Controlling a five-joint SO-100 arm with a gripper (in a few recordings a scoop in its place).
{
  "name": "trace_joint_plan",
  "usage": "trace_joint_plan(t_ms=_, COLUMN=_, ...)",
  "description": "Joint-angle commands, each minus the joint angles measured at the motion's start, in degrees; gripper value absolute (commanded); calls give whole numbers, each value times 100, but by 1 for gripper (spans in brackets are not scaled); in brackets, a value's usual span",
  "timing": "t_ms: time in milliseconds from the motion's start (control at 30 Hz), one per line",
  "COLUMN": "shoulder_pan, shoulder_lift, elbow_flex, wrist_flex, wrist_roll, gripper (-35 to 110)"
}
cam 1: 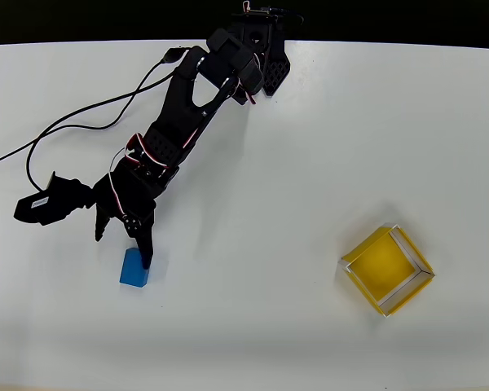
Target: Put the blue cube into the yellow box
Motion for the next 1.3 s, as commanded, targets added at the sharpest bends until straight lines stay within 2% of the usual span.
trace_joint_plan(t_ms=0, shoulder_pan=44, shoulder_lift=-62, elbow_flex=-1063, wrist_flex=-378, wrist_roll=-62, gripper=52)
trace_joint_plan(t_ms=333, shoulder_pan=-167, shoulder_lift=-1125, elbow_flex=-1767, wrist_flex=-729, wrist_roll=-26, gripper=52)
trace_joint_plan(t_ms=733, shoulder_pan=-466, shoulder_lift=-1257, elbow_flex=-1696, wrist_flex=-624, wrist_roll=123, gripper=52)
trace_joint_plan(t_ms=1267, shoulder_pan=-352, shoulder_lift=-1635, elbow_flex=-1696, wrist_flex=-589, wrist_roll=-26, gripper=49)
